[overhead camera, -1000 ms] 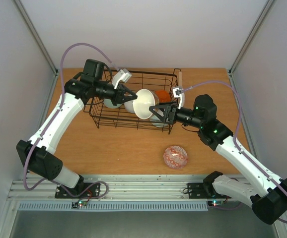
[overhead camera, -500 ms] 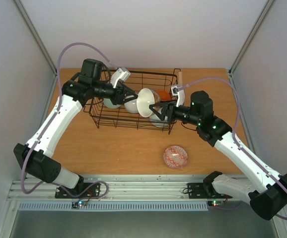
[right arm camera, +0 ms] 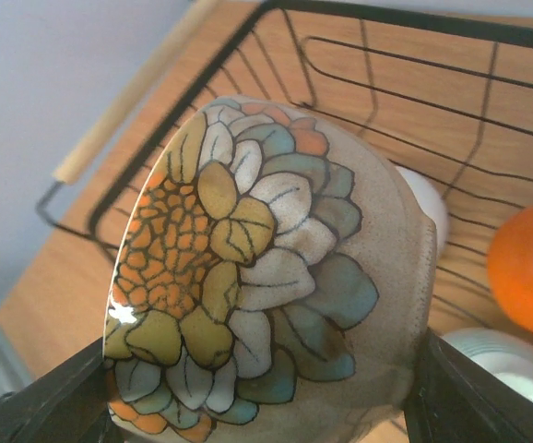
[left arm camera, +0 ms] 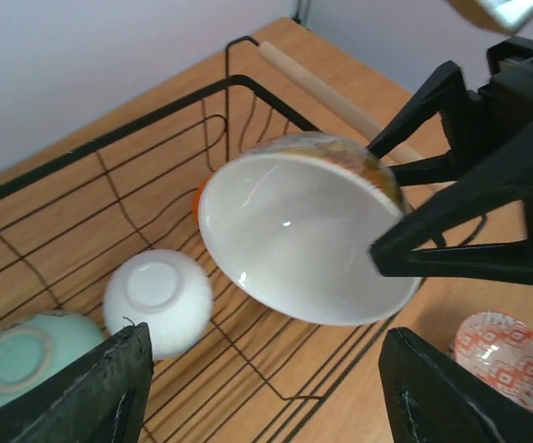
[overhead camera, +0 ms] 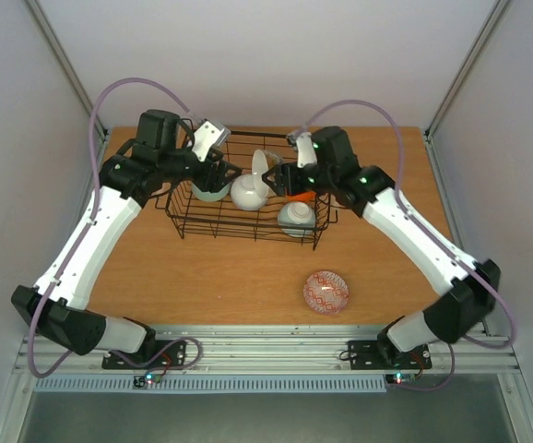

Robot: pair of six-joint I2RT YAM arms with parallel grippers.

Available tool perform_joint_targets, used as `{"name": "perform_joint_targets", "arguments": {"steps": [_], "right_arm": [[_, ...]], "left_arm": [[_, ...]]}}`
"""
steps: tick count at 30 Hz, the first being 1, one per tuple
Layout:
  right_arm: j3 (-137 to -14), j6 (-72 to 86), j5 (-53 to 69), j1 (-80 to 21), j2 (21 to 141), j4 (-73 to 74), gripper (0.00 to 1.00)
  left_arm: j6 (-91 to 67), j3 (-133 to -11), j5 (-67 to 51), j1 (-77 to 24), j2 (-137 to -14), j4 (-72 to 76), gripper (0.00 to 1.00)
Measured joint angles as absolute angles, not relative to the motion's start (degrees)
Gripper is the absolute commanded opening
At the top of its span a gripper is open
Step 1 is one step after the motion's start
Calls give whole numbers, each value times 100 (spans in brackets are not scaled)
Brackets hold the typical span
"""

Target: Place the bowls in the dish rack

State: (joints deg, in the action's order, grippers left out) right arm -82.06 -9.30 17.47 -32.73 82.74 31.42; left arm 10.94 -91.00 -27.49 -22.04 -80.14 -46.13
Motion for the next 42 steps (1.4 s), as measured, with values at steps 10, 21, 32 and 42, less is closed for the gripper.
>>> {"name": "perform_joint_targets", "arguments": {"steps": [10, 21, 32, 42], "right_arm": [[-10099, -1737, -91, -4005, 10025, 5142, 1], [-11264, -2255, -1507, -4665, 11290, 6206, 1], [-12077, -2534, -1944, -4993, 12280, 6689, 1], [-13594, -2539, -2224, -4978, 13246, 7614, 1]], "left_arm": [[1258, -9129, -1750, -2204, -7887, -4657, 68], [1293, -9129, -908, -1935, -7695, -4650, 69], [1347, -9183, -252, -1865, -7607, -4633, 69], [1402, -9183, 32, -1861, -7605, -4641, 70]]}}
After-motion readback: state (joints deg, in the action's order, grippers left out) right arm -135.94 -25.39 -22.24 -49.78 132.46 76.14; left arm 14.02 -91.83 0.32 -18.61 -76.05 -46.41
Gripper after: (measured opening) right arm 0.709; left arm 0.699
